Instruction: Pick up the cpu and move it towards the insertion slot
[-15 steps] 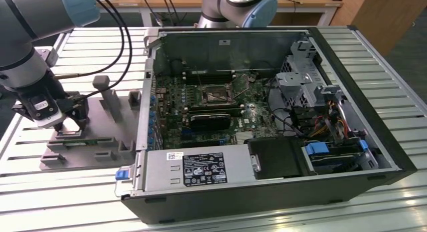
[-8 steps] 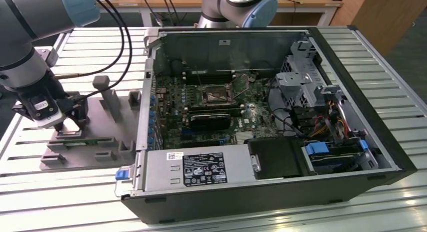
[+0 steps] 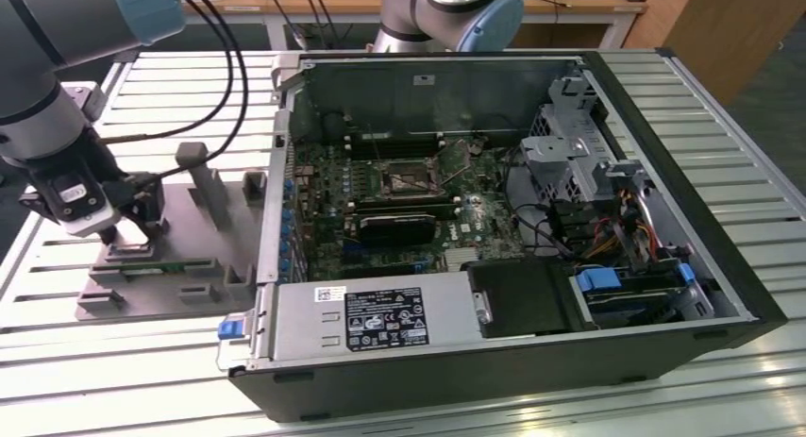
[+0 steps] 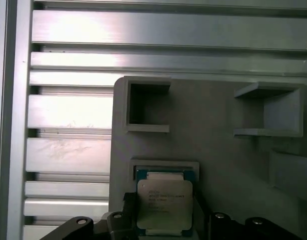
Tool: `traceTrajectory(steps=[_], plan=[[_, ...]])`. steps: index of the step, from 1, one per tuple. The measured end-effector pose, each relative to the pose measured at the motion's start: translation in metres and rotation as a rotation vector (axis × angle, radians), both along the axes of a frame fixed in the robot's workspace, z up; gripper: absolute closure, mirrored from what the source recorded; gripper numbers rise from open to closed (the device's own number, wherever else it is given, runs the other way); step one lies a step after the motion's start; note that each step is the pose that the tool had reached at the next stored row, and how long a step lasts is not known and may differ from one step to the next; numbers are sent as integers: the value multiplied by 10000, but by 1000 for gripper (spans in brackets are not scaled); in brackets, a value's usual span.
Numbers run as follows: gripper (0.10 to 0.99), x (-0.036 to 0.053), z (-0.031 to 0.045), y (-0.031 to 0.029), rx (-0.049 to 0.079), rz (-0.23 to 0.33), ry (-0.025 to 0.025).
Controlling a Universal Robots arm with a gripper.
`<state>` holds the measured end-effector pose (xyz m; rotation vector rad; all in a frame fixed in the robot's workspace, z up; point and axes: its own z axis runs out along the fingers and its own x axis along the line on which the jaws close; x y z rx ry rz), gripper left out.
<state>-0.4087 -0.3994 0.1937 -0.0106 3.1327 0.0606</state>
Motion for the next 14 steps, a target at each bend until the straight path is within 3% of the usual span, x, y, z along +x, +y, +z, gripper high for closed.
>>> traceTrajectory(steps=[14], plan=[[549,0,417,0,0,0,-6]])
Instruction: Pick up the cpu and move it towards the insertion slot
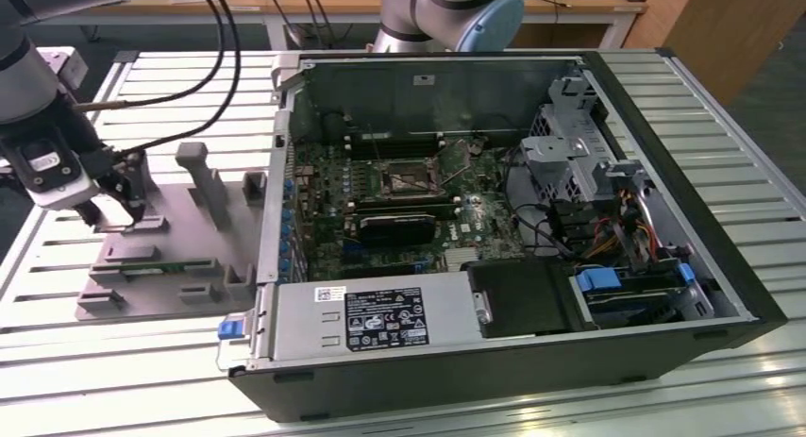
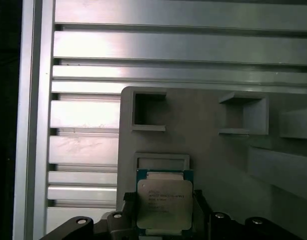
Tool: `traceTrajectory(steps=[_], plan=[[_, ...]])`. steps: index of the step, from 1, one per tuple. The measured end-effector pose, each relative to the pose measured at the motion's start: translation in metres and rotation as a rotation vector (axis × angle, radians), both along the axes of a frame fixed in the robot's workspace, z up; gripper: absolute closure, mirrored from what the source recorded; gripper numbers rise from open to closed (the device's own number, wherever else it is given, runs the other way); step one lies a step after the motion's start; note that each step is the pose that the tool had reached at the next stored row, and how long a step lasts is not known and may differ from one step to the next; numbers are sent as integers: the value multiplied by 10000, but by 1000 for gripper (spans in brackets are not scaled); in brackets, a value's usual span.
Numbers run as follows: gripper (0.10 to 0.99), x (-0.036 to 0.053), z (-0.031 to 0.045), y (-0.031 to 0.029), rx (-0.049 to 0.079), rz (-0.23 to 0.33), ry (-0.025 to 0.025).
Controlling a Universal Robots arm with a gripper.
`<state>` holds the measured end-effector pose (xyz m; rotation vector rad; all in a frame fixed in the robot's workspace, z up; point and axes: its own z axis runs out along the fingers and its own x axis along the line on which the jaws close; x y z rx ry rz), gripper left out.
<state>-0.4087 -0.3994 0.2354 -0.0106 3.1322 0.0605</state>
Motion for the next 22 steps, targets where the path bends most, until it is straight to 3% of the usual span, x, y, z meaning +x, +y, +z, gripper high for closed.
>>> traceTrajectory(steps=[22], plan=[[549,0,843,0,0,0,-44]])
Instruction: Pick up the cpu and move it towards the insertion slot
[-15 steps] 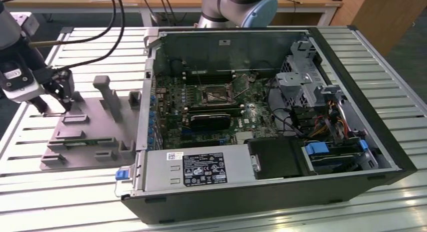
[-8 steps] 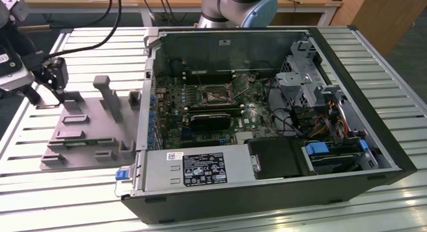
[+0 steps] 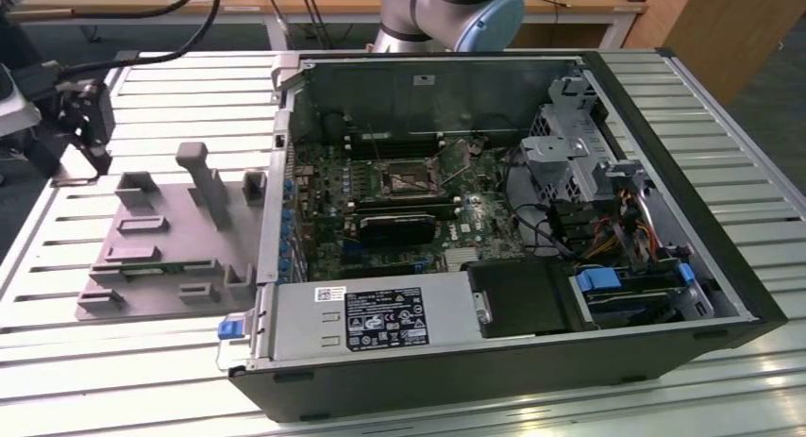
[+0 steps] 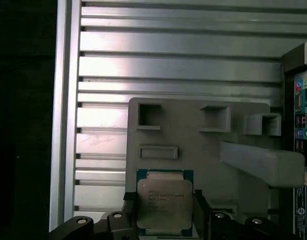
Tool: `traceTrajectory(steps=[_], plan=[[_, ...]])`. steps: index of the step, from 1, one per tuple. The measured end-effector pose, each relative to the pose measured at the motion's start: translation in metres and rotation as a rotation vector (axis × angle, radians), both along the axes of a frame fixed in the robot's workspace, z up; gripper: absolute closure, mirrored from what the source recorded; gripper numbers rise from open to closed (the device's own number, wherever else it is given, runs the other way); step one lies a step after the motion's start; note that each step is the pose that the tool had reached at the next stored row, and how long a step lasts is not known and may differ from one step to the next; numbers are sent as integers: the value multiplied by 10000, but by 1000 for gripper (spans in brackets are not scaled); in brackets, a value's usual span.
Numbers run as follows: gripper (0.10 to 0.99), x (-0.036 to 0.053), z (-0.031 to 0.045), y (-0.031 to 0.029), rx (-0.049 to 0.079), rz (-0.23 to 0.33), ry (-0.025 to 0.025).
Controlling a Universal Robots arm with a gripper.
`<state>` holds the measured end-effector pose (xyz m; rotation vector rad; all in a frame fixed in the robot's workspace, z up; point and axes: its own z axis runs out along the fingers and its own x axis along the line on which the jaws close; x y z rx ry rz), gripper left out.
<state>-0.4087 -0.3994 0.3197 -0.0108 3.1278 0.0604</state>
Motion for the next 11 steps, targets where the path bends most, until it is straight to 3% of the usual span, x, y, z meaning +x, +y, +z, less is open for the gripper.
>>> traceTrajectory(steps=[11], plan=[[549,0,405,1,0,0,-50]])
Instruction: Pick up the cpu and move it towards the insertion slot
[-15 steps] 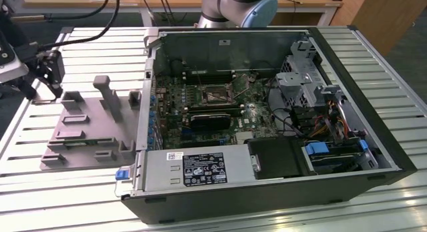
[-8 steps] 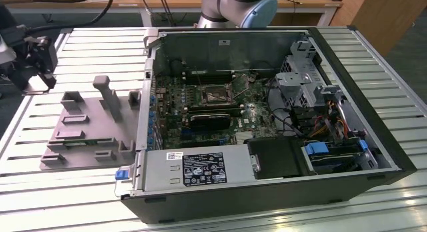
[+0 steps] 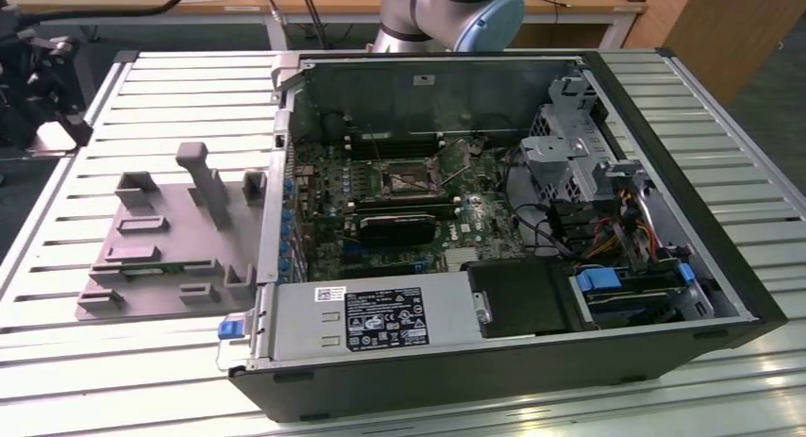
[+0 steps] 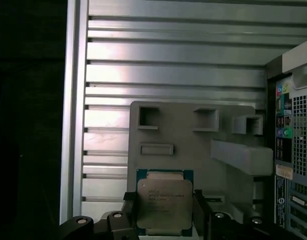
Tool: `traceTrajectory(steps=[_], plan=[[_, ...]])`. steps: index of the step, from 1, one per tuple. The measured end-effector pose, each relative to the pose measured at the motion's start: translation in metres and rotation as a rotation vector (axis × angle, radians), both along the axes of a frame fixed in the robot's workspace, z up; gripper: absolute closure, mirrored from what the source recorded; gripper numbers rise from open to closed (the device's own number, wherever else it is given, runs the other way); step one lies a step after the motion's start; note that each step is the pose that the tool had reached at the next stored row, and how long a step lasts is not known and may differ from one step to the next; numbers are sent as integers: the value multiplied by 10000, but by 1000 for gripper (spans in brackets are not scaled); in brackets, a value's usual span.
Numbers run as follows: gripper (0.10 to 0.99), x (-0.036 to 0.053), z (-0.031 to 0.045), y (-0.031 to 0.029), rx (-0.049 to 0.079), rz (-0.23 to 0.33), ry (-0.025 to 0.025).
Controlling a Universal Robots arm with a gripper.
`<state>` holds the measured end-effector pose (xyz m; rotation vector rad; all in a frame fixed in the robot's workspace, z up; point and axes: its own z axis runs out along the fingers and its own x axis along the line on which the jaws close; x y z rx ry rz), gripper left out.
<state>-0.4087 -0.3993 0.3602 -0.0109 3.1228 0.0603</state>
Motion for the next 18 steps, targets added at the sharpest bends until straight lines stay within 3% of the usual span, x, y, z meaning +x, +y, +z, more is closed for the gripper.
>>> traceTrajectory(steps=[11,18], plan=[[549,0,315,0,0,0,-71],[549,1,328,1,0,0,-73]])
